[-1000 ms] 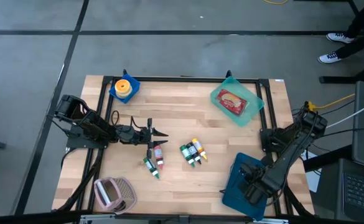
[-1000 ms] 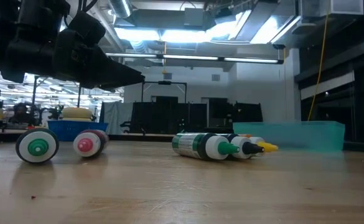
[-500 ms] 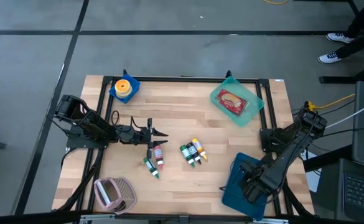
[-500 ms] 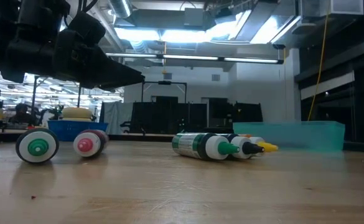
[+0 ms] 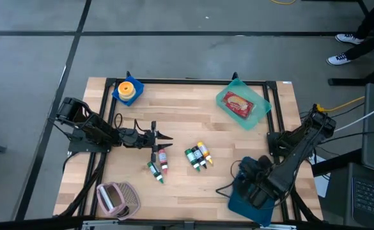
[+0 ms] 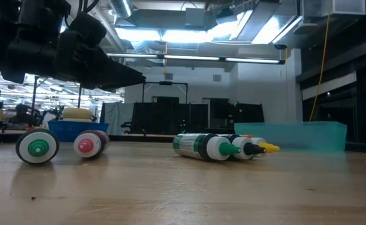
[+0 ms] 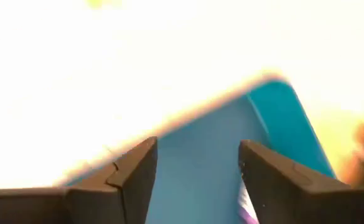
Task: Pick & Place Food Item
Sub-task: Put the yellow food coloring bottle into the bottom blue bin
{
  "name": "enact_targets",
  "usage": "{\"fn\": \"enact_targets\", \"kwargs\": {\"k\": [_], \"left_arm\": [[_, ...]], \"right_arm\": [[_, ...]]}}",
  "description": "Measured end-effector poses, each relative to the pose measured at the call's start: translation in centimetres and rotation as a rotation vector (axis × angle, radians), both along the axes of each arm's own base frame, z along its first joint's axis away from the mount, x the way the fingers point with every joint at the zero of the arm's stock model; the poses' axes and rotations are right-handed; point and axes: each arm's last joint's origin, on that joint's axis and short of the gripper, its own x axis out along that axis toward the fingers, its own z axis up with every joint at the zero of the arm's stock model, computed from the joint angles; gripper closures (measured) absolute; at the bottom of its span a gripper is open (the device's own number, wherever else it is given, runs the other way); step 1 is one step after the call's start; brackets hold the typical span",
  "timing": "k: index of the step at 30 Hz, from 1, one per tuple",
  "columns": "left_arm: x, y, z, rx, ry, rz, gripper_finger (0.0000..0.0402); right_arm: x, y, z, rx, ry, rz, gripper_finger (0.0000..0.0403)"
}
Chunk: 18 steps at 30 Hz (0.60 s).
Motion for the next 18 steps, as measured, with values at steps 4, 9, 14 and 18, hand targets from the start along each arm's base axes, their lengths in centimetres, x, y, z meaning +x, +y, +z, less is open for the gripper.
{"fn": "enact_targets", "kwargs": {"k": [4, 9, 14, 18], "left_arm": [[0.0, 0.0, 0.0, -0.001, 0.000, -0.001, 0.0293], [0.0, 0.0, 0.0, -0.004, 0.000, -0.008, 0.0293], [0.1, 0.2, 0.1, -0.016, -0.006, -0.072, 0.0293], [0.3, 1.2, 0.0, -0.032, -0.004, -0.123, 0.0293]], "right_arm": [[2.7, -0.1, 3.0, -0.022, -0.251, 0.002, 0.0197], [6.9, -1.3, 4.0, 0.008, -0.404, 0.058, 0.0202], [9.5, -5.2, 2.5, -0.044, -0.379, 0.005, 0.0202], [10.3, -8.2, 0.5, -0.053, -0.266, -0.016, 0.0202]]}}
